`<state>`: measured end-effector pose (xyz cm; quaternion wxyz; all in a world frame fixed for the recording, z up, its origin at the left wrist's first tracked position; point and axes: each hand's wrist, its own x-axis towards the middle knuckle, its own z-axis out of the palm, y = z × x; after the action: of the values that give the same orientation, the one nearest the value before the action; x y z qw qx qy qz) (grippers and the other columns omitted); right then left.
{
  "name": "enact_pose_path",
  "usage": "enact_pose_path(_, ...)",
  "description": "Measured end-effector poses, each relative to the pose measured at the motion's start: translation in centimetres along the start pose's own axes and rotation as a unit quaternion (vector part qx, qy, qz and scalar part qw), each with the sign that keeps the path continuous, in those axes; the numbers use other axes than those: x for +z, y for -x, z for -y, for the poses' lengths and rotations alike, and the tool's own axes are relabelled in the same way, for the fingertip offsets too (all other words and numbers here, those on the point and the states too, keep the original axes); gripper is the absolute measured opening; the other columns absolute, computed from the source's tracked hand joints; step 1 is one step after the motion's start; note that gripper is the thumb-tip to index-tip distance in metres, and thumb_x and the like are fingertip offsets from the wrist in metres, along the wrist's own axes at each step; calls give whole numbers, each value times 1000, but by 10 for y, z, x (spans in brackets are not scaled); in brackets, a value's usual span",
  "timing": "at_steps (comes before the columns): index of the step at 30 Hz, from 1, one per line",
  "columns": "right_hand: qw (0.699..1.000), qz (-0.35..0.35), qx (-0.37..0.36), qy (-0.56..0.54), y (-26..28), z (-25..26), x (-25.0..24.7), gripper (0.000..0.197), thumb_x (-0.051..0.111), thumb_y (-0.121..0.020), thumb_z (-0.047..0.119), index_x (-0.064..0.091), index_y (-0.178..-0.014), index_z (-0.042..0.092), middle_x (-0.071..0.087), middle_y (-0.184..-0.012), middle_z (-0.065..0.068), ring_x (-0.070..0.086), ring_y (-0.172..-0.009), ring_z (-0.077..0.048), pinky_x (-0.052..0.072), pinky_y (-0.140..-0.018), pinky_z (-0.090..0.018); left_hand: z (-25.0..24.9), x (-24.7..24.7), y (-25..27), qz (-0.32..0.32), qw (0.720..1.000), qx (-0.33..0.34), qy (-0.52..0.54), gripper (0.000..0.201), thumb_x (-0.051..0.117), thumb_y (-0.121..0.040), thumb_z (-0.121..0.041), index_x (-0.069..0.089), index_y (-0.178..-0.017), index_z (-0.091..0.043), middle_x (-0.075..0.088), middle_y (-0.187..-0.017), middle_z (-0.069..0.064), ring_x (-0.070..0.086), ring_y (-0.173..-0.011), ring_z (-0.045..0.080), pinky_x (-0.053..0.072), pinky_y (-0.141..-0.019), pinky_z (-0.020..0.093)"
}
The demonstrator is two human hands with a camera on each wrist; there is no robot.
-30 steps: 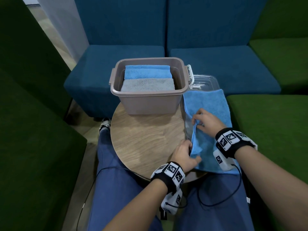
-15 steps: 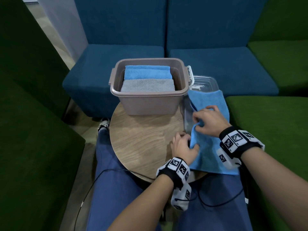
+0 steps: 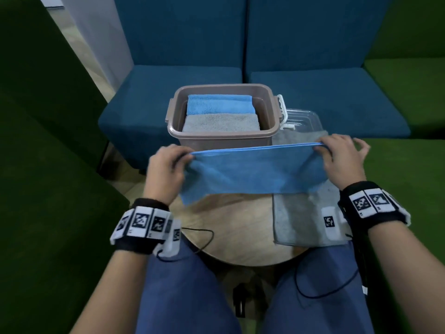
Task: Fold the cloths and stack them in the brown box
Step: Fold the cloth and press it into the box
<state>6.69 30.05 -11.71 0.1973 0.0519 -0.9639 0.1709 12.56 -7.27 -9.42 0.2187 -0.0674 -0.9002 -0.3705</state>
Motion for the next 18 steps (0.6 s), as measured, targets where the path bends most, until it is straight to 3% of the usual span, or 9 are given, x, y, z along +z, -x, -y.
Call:
enact_pose_path(2, 996, 6, -20, -88, 5, 6, 1, 18, 51, -92, 23, 65, -94, 11, 66, -92, -7, 60, -88, -28, 40, -83, -37, 17, -14, 6, -32, 999, -15, 5, 17, 59, -87, -6, 72, -98, -7, 67, -91, 1, 61, -86, 19, 47, -83, 29)
enact_pose_path(4, 981, 4, -20, -191, 9, 16, -2, 10, 58, -93, 12, 64, -99, 9, 66, -89, -5, 59, -80, -12, 43, -73, -23, 28, -24, 12, -71, 997, -29, 21, 13, 63, -87, -2, 68, -98, -8, 65, -94, 1, 61, -88, 14, 49, -84, 28)
enact_pose_path(5, 975, -8, -13, -220, 10, 19, -3, 10, 61, -92, 8, 63, -101, 10, 64, -87, -1, 56, -75, -1, 41, -70, -14, 33, -27, 14, -93, 994, -44, 31, 12, 66, -86, -2, 66, -96, -9, 65, -93, 2, 61, -86, 15, 49, -83, 29)
enact_pose_path(6, 971, -23, -5, -240, 10, 21, -4, 13, 63, -91, 6, 62, -102, 11, 62, -86, 4, 54, -72, 3, 39, -68, -10, 37, -30, 15, -115, 990, -64, 46, 11, 67, -86, -4, 65, -94, -11, 65, -91, 4, 61, -84, 17, 50, -81, 29)
enact_pose_path(10, 964, -57, -2, -262, 10, 27, -4, 12, 65, -89, 11, 60, -95, 21, 60, -81, 21, 52, -69, 3, 41, -66, -16, 44, -36, 10, -174, 975, -110, 79, 7, 71, -83, -9, 66, -87, -14, 65, -82, 3, 61, -75, 12, 50, -74, 25)
enact_pose_path(13, 952, -80, 15, -294, 3, 36, -3, 17, 67, -88, 16, 61, -85, 32, 62, -79, 15, 56, -71, -7, 47, -68, -25, 44, -38, -2, -197, 968, -138, 76, 4, 71, -83, -12, 68, -86, -12, 64, -78, -7, 61, -74, 7, 52, -75, 23)
enact_pose_path(15, 944, -95, 28, -313, -1, 42, -2, 26, 68, -88, 15, 56, -79, 37, 63, -78, 8, 58, -73, -10, 47, -69, -23, 44, -38, -8, -202, 966, -148, 72, 6, 72, -83, -13, 69, -87, -10, 64, -78, -7, 60, -74, 8, 52, -73, 21)
enact_pose_path(18, 931, -98, 55, -347, -2, 43, 2, 33, 71, -86, 12, 51, -72, 35, 65, -77, 14, 61, -74, -9, 48, -74, -21, 46, -35, -10, -211, 960, -166, 81, 10, 73, -83, -12, 69, -88, -5, 62, -76, -11, 56, -67, -4, 49, -69, 14)
